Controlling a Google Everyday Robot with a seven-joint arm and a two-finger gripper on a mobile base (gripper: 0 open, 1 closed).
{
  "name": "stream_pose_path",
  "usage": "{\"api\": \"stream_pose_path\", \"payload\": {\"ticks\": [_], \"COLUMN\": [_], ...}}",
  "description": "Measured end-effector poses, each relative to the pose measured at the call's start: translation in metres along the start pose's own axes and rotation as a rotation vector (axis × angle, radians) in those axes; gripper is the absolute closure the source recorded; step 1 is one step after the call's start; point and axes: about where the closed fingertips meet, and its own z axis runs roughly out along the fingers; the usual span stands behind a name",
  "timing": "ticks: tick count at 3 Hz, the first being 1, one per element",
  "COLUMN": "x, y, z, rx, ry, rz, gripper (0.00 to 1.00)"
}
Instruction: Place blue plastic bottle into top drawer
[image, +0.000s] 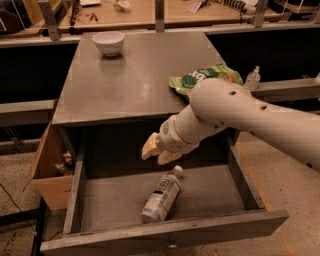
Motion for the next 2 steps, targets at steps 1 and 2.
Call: {"api": "stream_pose_path", "payload": {"ticks": [1,2], "x": [0.010,0.021], "y": [-0.022,-0.049], "z": [-0.060,-0.126], "rx": [0.013,0.008], "ry": [0.140,0.356], "rz": [-0.019,-0.028], "gripper": [0.84,1.00]}}
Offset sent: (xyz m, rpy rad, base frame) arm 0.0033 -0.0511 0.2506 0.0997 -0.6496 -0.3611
